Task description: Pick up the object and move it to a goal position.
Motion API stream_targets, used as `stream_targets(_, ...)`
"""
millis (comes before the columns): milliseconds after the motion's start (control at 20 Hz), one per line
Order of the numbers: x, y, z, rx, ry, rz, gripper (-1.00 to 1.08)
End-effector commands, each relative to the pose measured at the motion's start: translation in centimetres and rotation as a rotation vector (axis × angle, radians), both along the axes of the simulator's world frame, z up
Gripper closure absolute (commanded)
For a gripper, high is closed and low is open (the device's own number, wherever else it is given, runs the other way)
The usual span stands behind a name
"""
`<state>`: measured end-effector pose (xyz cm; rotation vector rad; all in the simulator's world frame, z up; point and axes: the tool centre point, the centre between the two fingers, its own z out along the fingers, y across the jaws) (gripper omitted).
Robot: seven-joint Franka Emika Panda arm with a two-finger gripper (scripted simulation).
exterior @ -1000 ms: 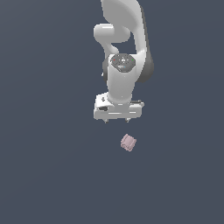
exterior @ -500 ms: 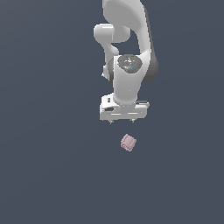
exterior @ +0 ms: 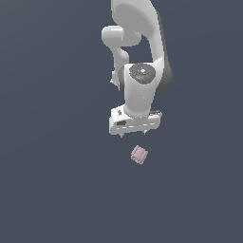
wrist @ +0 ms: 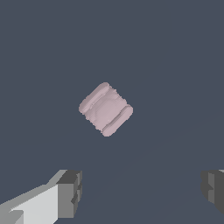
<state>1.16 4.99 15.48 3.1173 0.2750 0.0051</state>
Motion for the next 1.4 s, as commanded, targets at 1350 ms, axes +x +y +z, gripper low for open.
stream_targets(1350,4.2,3.4,-5.9,0.007,0.009,0.735,-0.92)
